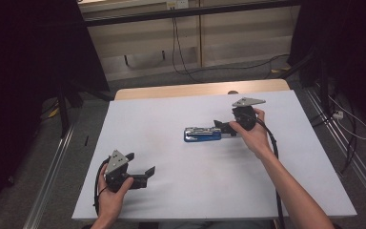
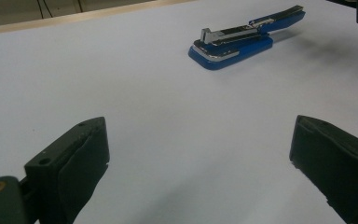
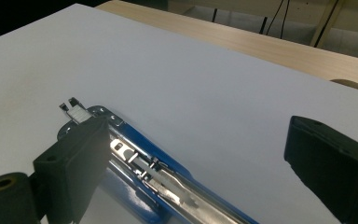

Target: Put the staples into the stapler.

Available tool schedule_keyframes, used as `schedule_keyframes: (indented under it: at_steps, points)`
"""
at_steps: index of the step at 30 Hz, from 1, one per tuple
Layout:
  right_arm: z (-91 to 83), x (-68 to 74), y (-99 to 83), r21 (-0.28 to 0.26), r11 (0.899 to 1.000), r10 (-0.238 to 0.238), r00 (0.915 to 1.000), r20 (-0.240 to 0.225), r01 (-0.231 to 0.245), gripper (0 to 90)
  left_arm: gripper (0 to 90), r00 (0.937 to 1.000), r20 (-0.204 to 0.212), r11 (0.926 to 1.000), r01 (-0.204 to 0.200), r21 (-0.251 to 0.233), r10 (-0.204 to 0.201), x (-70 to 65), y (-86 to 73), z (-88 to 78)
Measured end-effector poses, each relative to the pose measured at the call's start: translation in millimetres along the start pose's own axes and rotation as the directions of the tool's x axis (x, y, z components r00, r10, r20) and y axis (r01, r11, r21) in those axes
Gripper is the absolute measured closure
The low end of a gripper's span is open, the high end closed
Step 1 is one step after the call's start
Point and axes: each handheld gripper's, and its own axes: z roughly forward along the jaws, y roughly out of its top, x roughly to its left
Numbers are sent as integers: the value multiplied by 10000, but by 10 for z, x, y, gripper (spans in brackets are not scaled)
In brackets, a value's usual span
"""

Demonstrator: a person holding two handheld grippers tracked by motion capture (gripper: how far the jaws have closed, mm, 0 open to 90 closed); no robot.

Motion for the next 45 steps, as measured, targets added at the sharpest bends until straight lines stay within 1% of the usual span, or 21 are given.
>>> schedule_keyframes:
  at_steps: [3,4,6,9,11,14,16,17,22,24,26,28,29,33,35,36,38,39,40,41,45]
  points:
    - [-18,6,-85,20,9999,-171,9997,171,170,74,48,10000,-6,10000,-20,26,20,-2,2,5]
    - [-23,9,-103,32,9999,-100,9998,153,100,72,48,10000,12,10000,-33,19,33,-4,2,7]
    - [-43,5,-144,-36,9998,-213,9991,367,214,71,48,10000,24,10000,-34,22,33,-9,2,10]
    - [-107,-2,-188,-122,9998,-135,9985,535,142,69,48,10000,29,10000,-44,43,43,-6,-1,9]
    - [-180,-4,-216,-346,9993,-102,9981,604,123,68,48,10000,-57,10000,-28,30,28,-1,0,7]
    - [-260,-6,-265,-470,9989,-43,9976,688,76,62,51,9998,-60,9998,-213,-27,212,1,-16,5]
    - [-309,-7,-313,-506,9986,-104,9975,705,140,52,51,9998,-59,9998,-192,-19,192,6,-26,6]
    - [-331,-8,-334,-520,9986,-48,9975,705,85,51,51,9998,-67,9999,-167,-40,167,6,-27,7]
    - [-441,-16,-405,-661,9976,-134,9956,926,195,48,51,9999,-123,10000,13,48,-12,23,-35,20]
    - [-472,-18,-425,-646,9978,-72,9959,897,130,44,50,9999,-134,9999,80,83,-79,31,-42,17]
    - [-505,-17,-442,-687,9975,-95,9944,1054,168,45,51,9998,-95,9998,154,102,-153,43,-49,10]
    - [-545,-15,-453,-668,9977,-82,9947,1022,151,45,51,9995,-158,9996,269,70,-268,61,-54,10]
    - [-571,-13,-465,-713,9972,-162,9936,1120,243,45,51,9992,-222,9994,340,68,-339,68,-55,12]
    - [-634,-14,-495,-756,9968,-149,9927,1195,240,46,51,9984,-312,9988,484,83,-481,84,-54,16]
    - [-662,-14,-513,-817,9960,-270,9938,1080,360,73,51,9980,-356,9987,515,54,-513,83,-47,13]
    - [-680,-6,-535,-877,9950,-379,9935,1069,474,80,51,9980,-402,9988,489,36,-487,81,-45,11]
    - [-695,1,-583,-970,9950,-162,9952,968,257,66,51,9981,-404,9989,474,42,-472,76,-41,6]
    - [-697,3,-610,-869,9959,-173,9954,942,255,64,50,9983,-398,9990,439,60,-436,72,-38,1]
    - [-703,10,-640,-773,9964,-268,9947,997,346,64,51,9984,-389,9991,424,55,-421,68,-36,-1]
    - [-711,13,-659,-830,9959,-264,9938,1084,355,64,51,9985,-368,9992,401,53,-399,67,-34,-2]
    - [-762,9,-674,-920,9955,-118,9930,1171,226,61,51,9993,-189,9995,321,1,-321,50,-29,-18]
